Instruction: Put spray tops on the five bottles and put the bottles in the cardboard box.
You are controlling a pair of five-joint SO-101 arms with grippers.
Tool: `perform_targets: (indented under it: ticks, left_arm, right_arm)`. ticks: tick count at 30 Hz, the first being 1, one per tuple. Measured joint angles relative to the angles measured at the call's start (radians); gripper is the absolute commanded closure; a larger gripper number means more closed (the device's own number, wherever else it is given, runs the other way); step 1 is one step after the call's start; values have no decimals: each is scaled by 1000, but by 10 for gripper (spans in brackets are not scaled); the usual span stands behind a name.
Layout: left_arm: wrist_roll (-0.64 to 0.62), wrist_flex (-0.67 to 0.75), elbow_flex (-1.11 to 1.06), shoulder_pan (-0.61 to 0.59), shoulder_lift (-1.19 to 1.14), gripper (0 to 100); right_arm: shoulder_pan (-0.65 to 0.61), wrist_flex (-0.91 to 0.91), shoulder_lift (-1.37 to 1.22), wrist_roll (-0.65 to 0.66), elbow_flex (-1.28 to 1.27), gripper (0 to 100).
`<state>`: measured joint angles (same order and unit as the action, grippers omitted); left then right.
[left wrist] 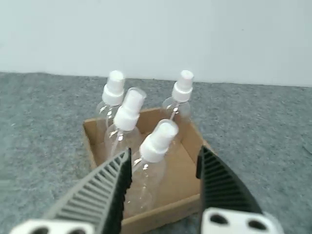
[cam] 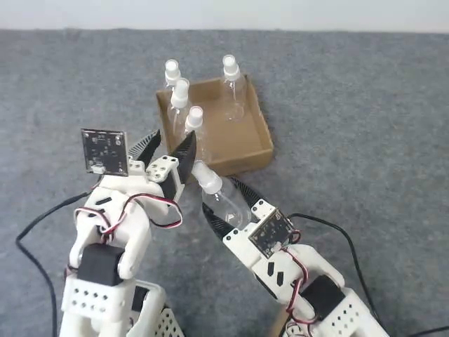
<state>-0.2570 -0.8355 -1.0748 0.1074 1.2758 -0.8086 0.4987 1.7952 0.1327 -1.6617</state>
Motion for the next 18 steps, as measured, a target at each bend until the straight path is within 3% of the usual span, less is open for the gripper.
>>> perform_targets:
  ticks: [11, 18]
  left_arm:
    - [-51, -11, -3, -41, -12, 795]
    - [-40, -11, -41, 72, -12, 795]
  right_arm:
    - [37, -2, 2, 0, 0, 930]
    - [44, -2, 2, 0, 0, 930]
